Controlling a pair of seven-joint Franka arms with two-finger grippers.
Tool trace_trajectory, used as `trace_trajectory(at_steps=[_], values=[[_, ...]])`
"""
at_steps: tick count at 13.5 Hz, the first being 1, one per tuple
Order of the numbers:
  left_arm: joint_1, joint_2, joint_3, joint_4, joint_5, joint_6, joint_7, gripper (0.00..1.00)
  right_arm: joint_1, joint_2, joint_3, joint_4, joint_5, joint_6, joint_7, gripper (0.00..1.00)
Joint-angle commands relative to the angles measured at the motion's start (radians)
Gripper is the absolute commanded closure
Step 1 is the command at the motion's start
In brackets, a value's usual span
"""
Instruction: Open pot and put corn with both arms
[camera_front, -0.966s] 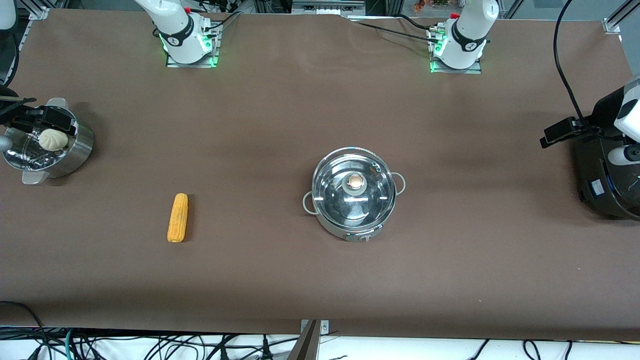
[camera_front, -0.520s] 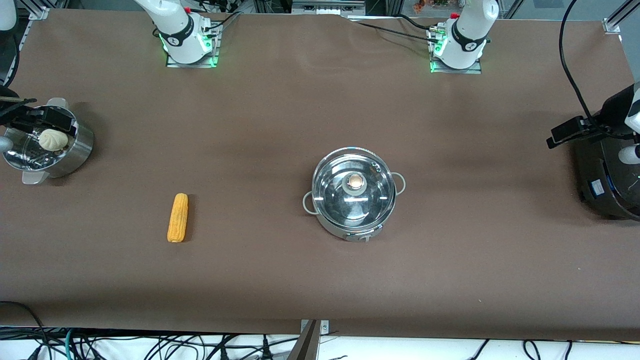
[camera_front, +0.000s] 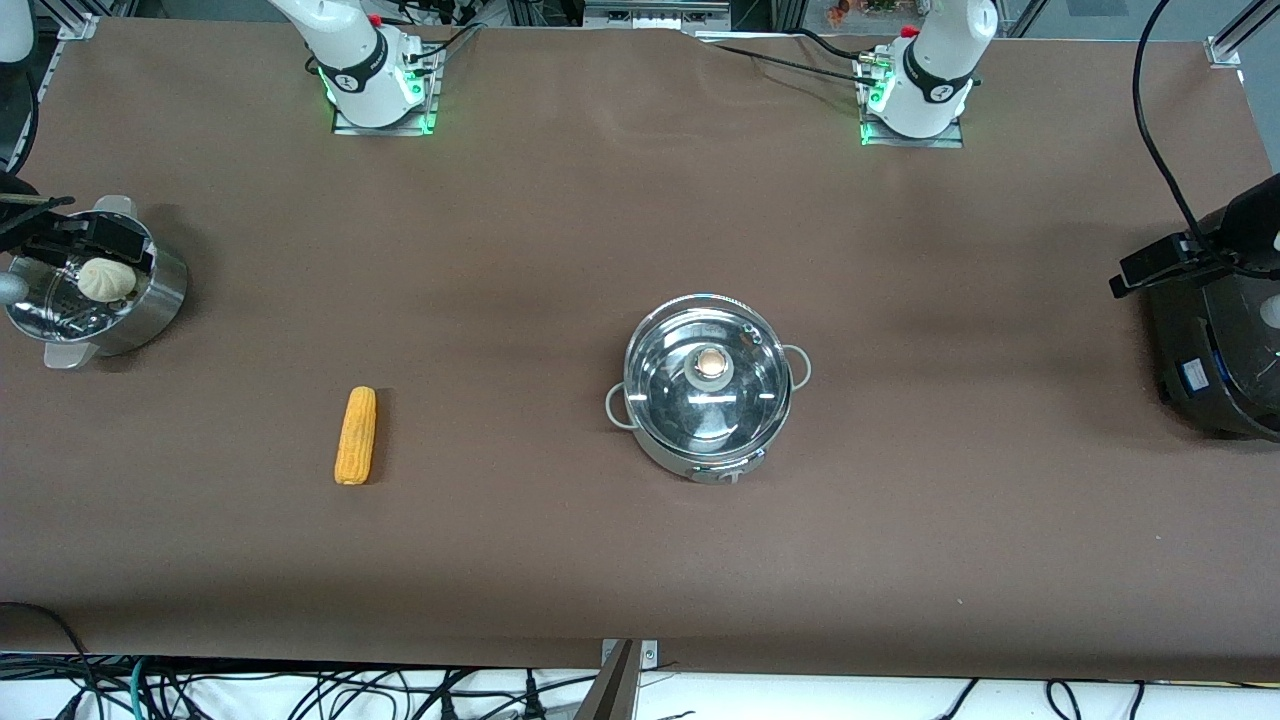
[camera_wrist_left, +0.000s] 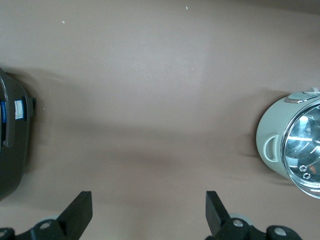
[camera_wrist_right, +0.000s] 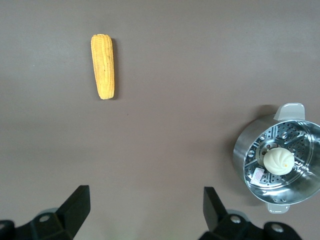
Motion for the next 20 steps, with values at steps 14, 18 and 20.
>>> trace_trajectory(at_steps=[14, 18, 20], values=[[-0.004, -0.001, -0.017, 0.002, 0.062, 0.001, 0.022, 0.0, -0.004, 0.01, 0.005, 0.028, -0.005, -0.003, -0.008, 0.0], [-0.045, 0.106, -0.017, 0.016, 0.07, 0.001, 0.018, 0.0, 0.013, 0.051, 0.007, 0.026, -0.003, 0.007, -0.012, 0.0], [-0.047, 0.103, -0.017, 0.019, 0.072, 0.001, 0.019, 0.0, 0.021, 0.077, 0.007, 0.026, -0.003, 0.021, -0.005, 0.0]])
